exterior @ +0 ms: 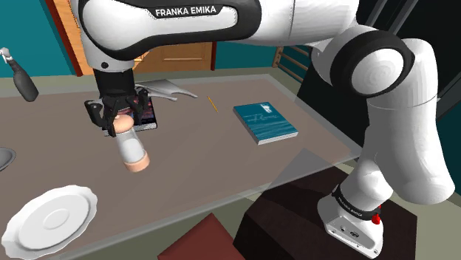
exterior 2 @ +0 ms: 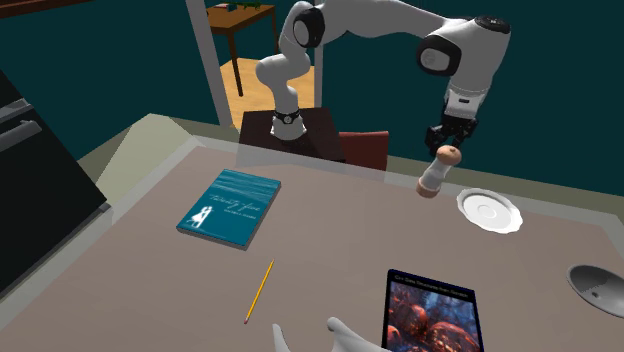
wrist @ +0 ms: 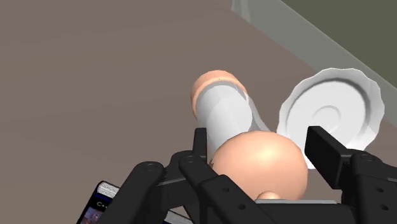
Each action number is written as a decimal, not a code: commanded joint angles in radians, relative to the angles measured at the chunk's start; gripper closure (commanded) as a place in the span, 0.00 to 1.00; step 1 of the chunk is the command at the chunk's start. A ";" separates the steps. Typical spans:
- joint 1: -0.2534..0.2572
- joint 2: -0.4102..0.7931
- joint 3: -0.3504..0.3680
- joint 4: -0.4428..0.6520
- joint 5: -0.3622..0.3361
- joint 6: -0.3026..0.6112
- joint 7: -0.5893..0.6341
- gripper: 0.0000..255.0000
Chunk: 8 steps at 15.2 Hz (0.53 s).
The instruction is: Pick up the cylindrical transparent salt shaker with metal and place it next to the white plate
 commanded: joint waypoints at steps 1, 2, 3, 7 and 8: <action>0.032 0.083 0.002 0.113 -0.011 -0.027 0.028 1.00; 0.041 0.107 0.002 0.148 -0.014 -0.037 0.036 1.00; 0.041 0.106 0.001 0.132 -0.014 -0.022 0.035 1.00; 0.038 0.104 0.001 0.075 -0.013 0.032 0.032 1.00; 0.037 0.105 0.001 0.064 -0.013 0.045 0.032 1.00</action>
